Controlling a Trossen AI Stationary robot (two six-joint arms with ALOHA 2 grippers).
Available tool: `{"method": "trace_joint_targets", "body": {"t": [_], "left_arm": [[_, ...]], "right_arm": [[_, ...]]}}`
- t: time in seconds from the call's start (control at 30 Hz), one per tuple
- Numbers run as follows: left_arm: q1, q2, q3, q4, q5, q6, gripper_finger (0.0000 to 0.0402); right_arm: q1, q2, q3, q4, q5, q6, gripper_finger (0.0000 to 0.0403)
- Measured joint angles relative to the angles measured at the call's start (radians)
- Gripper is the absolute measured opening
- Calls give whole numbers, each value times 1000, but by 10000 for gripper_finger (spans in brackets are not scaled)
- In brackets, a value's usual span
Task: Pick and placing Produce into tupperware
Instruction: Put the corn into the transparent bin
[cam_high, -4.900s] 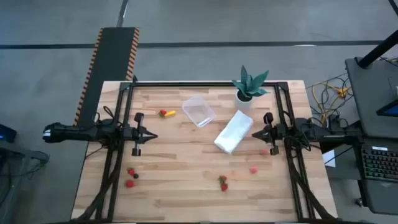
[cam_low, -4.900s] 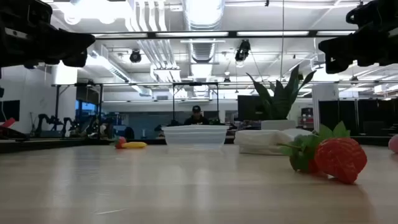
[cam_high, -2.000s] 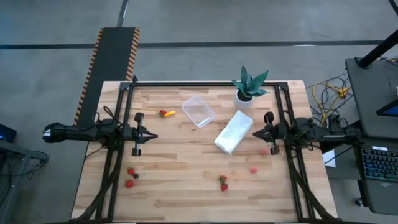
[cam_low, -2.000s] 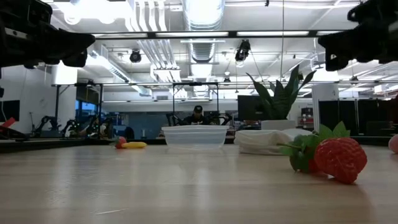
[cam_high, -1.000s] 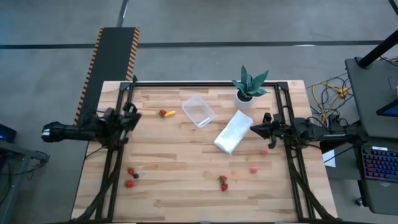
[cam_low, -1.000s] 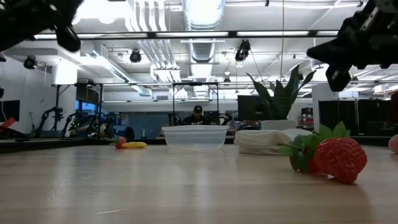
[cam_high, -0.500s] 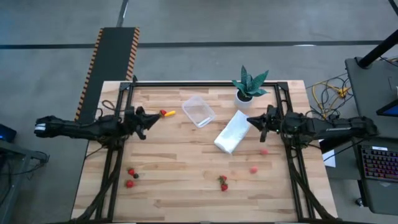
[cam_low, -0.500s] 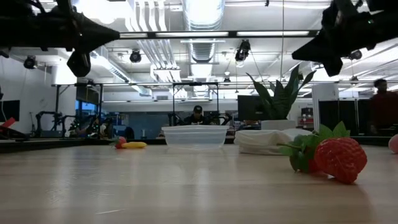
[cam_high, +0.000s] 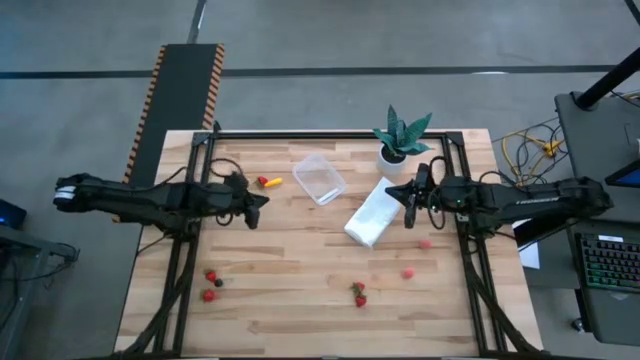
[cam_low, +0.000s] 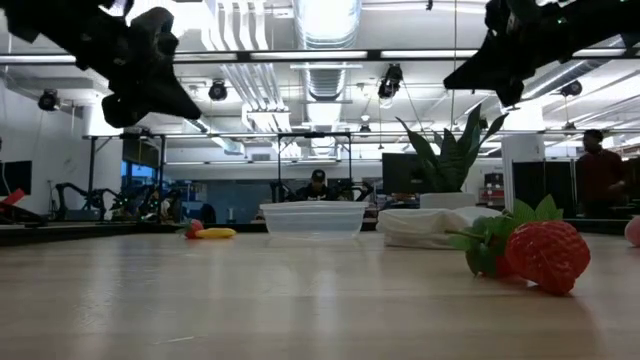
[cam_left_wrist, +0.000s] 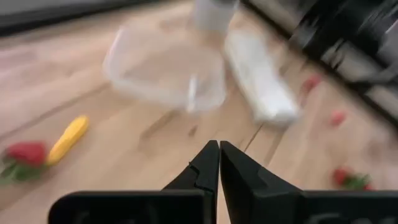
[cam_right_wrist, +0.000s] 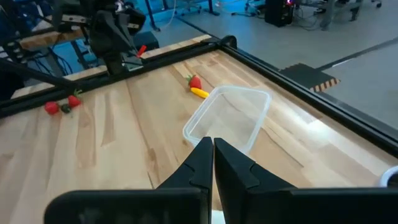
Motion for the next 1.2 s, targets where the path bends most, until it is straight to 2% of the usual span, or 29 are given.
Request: {"method": "trace_joint_targets", "body": {"t": [0.13, 0.27, 0.57, 0.77, 0.87, 1.2], "left_arm": [[14, 110, 123, -153, 64, 23, 0], [40, 231, 217, -266, 145, 131, 0], [189, 499, 353, -284, 355, 503, 0], [297, 643, 411, -283, 367, 813, 0], [354, 689, 414, -286, 369, 922, 0], [518, 736, 411, -310, 368, 1029, 0]], "right_arm": [[0, 34, 8, 2, 0, 0, 9], [0, 56, 8, 1, 0, -5, 9], [0, 70, 8, 1, -1, -48, 9], [0, 70, 7, 1, -1, -64, 9], [0, 73, 7, 1, -1, -64, 9], [0, 75, 5, 2, -1, -57, 9]]}}
